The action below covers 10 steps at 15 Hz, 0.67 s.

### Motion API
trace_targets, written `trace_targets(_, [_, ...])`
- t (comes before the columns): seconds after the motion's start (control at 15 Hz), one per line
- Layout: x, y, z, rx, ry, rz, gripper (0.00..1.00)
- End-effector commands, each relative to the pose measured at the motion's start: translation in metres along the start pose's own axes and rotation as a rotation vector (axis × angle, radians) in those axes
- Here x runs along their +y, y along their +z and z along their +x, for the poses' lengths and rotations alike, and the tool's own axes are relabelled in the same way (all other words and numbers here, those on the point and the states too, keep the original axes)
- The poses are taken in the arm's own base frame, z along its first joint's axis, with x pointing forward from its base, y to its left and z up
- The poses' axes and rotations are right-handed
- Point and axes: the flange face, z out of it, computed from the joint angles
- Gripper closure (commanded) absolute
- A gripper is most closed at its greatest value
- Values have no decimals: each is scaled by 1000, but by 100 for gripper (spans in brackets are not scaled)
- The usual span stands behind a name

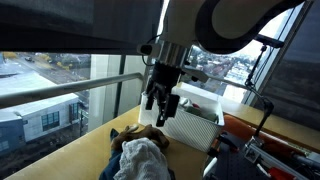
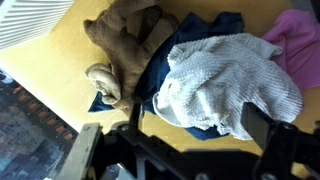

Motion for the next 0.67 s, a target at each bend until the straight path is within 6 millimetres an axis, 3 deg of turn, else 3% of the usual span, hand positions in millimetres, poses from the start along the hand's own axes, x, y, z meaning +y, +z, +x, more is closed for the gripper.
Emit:
trace_targets(0.0, [1, 59, 22, -33, 7, 20, 0])
trace_targets(0.27, [-10, 125, 37, -98, 15, 44, 0])
trace_targets(0.6, [-33, 193, 55, -176, 32, 80, 0])
